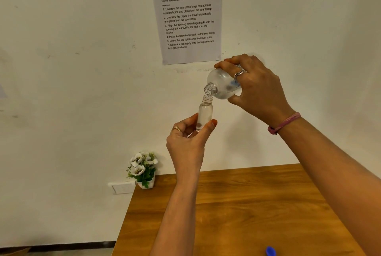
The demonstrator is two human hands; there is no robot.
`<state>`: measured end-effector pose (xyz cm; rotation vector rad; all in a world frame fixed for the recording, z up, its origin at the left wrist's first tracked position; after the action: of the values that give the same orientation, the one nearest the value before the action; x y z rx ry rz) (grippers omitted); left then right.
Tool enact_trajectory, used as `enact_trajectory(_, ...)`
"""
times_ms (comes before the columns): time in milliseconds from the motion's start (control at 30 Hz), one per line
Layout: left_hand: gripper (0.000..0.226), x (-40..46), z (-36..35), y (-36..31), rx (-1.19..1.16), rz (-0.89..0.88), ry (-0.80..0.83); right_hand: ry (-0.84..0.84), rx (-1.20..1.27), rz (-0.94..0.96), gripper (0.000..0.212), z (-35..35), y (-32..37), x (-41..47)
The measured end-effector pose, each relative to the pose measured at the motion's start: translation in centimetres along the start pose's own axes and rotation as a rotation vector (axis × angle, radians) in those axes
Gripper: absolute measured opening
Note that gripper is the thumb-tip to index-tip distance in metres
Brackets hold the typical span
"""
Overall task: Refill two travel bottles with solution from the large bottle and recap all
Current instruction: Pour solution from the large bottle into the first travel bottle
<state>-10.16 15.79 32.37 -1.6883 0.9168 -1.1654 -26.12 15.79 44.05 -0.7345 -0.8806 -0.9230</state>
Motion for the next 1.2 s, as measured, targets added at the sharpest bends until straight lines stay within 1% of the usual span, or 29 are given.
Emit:
enact_trajectory(567, 0.034, -0.08, -0.01, 0.04, 0.005, -0.002, 0.005, 0.014, -0.007, -0.008, 0.062, -0.01, 0.12, -0.05)
enact_trajectory(1200, 0.036, 0.12, 0.03, 0.26, 0.009, 0.000, -0.003, 0.029, 0.003, -0.009, 0.066, -0.27, 0.17, 0.01)
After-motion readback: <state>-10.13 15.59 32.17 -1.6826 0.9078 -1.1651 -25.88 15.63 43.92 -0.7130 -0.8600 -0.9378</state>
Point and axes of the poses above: each hand's wrist, its own x-axis towards the middle knuckle, its own z-axis out of the back of the hand, y = z × x, the point moved 8 cm from there along x, towards the middle knuckle, and after that the axes turned 2 degrees about x, right-handed, at the moved point
